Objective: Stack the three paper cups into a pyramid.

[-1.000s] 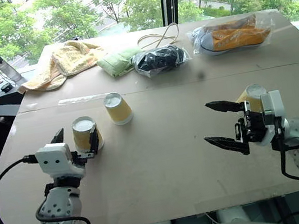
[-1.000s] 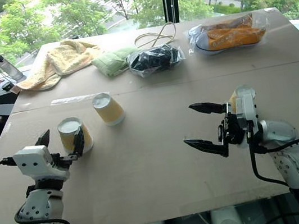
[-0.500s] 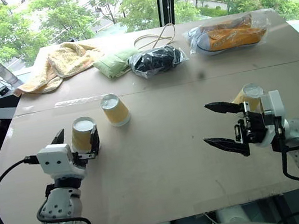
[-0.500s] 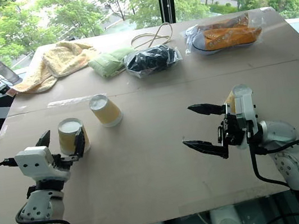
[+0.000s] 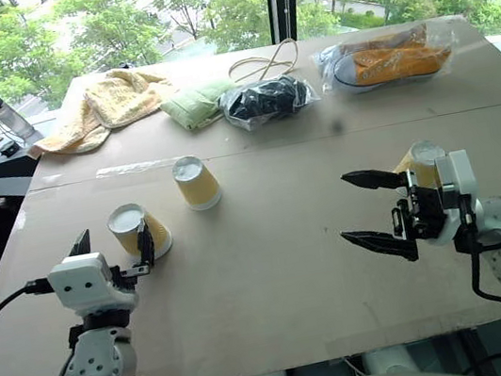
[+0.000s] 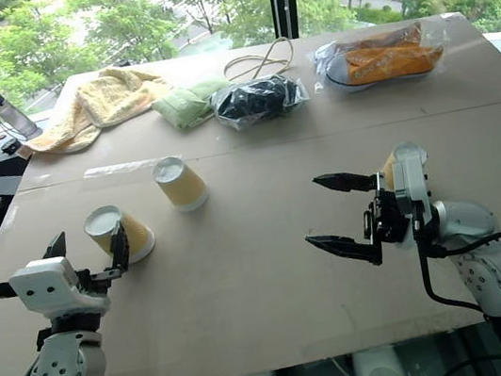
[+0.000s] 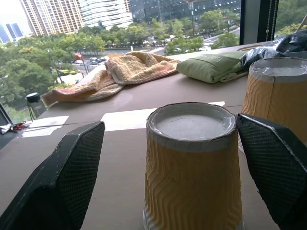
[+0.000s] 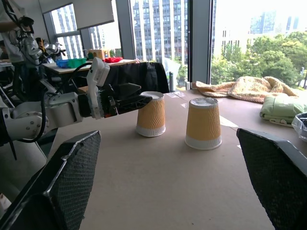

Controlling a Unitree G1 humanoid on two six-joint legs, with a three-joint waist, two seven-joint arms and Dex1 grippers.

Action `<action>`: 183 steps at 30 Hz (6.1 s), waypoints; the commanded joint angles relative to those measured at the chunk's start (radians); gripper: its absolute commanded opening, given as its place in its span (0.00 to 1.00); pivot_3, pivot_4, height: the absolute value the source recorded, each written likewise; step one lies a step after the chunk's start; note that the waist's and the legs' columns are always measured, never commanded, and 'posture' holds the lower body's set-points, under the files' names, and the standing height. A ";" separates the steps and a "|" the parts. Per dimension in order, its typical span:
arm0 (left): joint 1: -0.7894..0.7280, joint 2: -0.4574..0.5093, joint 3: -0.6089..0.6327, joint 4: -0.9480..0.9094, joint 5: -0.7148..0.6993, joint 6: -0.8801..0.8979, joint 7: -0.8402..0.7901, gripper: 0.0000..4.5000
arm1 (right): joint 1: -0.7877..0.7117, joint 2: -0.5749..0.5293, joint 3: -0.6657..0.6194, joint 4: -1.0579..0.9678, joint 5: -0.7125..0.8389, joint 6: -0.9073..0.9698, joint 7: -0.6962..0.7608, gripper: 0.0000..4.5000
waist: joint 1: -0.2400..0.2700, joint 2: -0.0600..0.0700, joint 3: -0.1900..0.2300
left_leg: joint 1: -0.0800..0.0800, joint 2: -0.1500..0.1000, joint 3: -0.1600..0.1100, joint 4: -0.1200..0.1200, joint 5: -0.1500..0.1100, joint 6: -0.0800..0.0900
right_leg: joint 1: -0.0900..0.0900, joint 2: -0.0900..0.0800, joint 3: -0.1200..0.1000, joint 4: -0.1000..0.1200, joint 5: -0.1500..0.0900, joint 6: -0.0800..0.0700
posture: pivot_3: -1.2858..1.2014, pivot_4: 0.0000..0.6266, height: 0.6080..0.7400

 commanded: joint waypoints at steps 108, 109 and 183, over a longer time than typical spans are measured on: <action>-0.683 -0.099 -0.723 0.530 0.118 -0.011 -0.618 0.56 | 0.257 -0.150 -0.287 -0.027 0.004 -0.046 0.009 1.00 | 0.025 -0.001 0.001 | -0.005 -0.002 -0.005 0.008 0.000 0.000 | 0.000 0.009 -0.002 0.000 0.000 0.001 | 0.52 0.24 1.00; -0.681 -0.102 -0.724 0.528 0.117 -0.010 -0.618 0.56 | 0.264 -0.155 -0.293 -0.026 0.003 -0.048 0.012 1.00 | 0.025 -0.001 0.001 | -0.005 -0.002 -0.005 0.008 0.000 0.000 | 0.000 0.009 -0.002 0.000 0.000 0.001 | 0.52 0.24 1.00; -0.512 0.009 -0.292 0.258 0.206 0.176 0.000 0.99 | 0.083 -0.160 -0.282 -0.088 0.127 0.091 -0.065 1.00 | 0.024 0.000 0.002 | -0.011 -0.001 -0.013 0.013 0.000 0.000 | 0.000 0.008 -0.006 0.001 0.000 0.001 | 0.52 0.24 1.00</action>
